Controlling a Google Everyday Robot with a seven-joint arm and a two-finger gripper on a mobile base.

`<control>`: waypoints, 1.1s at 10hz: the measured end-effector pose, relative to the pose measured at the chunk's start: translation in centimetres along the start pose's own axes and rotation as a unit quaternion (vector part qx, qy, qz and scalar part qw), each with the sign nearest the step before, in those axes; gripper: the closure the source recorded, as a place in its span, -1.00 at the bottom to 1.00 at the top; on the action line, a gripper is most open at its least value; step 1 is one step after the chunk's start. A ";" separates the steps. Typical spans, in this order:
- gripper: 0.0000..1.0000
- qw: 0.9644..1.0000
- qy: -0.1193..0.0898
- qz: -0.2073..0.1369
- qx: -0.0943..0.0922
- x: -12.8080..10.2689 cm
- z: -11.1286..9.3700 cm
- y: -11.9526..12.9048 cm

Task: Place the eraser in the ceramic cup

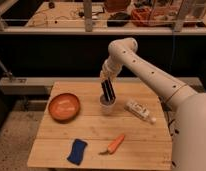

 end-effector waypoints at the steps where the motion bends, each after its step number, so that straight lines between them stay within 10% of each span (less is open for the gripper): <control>1: 0.93 1.000 0.000 -0.002 0.000 0.0 0.0 0.0; 11: 0.93 1.000 0.000 -0.020 0.001 -0.1 -0.1 0.0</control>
